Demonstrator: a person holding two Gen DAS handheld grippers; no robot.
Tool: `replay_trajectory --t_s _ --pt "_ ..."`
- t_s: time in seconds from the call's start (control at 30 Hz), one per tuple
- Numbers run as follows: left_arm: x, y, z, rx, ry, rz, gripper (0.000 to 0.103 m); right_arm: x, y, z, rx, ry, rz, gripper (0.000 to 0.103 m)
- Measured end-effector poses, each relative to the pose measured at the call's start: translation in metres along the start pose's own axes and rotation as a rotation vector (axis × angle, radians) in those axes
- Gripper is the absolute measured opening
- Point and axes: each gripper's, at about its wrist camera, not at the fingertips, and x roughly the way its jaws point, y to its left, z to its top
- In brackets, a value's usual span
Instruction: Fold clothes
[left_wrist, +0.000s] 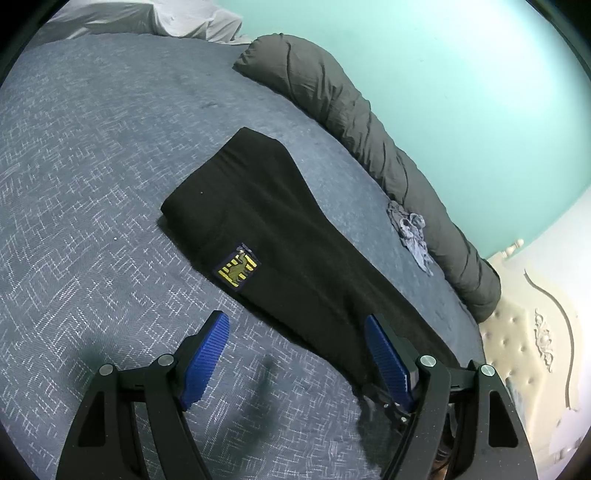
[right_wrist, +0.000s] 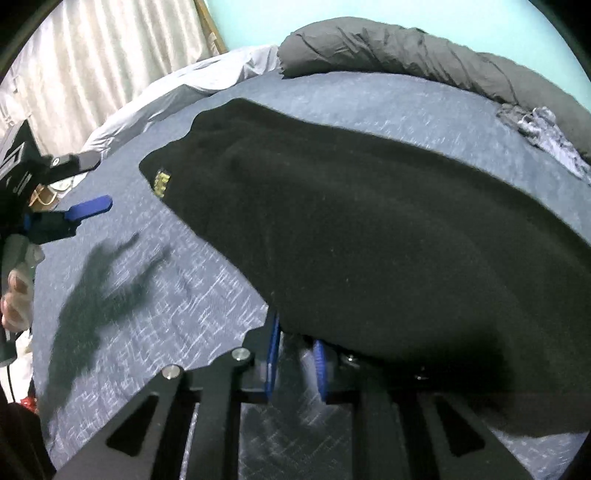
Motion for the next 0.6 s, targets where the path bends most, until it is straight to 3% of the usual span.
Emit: replay_trajectory --t_s 0.2,0.33,0.6 --pt "0.001 0.0 0.0 -0.002 0.002 0.001 0.08 0.008 0.0 0.008 0.035 0.015 -0.003 0.021" --pt "0.0 0.003 0.001 -0.01 -0.002 0.0 0.08 0.002 0.0 -0.006 0.064 0.017 0.027 0.01" --pt "0.001 0.007 0.003 -0.023 -0.004 0.006 0.08 -0.011 -0.003 -0.022 0.139 0.018 0.066 0.008"
